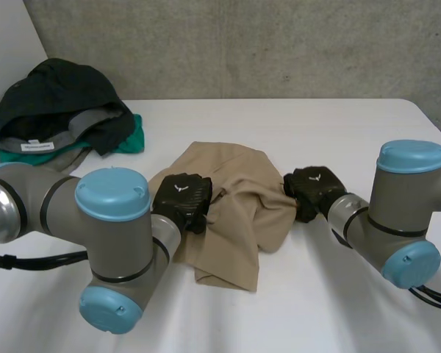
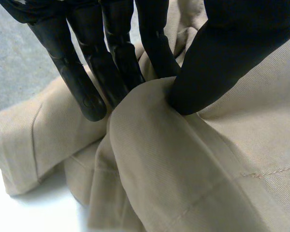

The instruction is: Fold the laundry.

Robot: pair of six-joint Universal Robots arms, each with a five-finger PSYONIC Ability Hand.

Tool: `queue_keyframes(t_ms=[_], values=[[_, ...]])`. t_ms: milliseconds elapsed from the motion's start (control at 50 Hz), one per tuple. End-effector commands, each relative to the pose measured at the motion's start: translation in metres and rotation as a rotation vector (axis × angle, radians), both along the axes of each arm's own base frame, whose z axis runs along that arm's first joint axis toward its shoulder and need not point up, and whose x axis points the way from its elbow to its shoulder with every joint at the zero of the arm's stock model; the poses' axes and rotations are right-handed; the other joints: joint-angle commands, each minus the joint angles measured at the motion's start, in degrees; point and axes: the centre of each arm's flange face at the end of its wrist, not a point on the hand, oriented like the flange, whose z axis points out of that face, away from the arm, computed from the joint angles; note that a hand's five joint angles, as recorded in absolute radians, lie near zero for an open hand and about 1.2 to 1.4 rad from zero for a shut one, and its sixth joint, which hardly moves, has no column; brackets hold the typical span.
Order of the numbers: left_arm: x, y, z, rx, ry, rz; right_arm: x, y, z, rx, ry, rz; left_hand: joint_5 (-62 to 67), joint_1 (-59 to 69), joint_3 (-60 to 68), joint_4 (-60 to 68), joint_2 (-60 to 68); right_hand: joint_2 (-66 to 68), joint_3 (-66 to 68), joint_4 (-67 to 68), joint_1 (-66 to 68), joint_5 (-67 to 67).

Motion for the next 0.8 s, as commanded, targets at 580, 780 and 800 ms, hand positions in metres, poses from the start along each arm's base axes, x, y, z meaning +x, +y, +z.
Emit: queue_keyframes(t_ms=[580,780,800], values=[[0.013,-0.047,0.063,-0.122,0.018,0.018,0.022,-0.008,0.103,-0.316,0.270,0.106,14.38,14.15,12.65,12.04,12.78,13.35,12.83,12.65,22.52,14.85],[0.012,-0.096,0.067,-0.265,-0.057,0.095,0.029,-0.020,0.104,-0.498,0.168,-0.019,-52.55,-52.77,-54.28,-54.88,-54.15,-56.65,-57.17,-57.35,-47.48,-55.15],[0.015,-0.092,0.070,-0.260,-0.060,0.096,0.027,-0.017,0.111,-0.503,0.158,-0.020,-52.38,-52.61,-54.11,-54.72,-53.98,-56.65,-57.17,-57.35,-47.48,-55.15]])
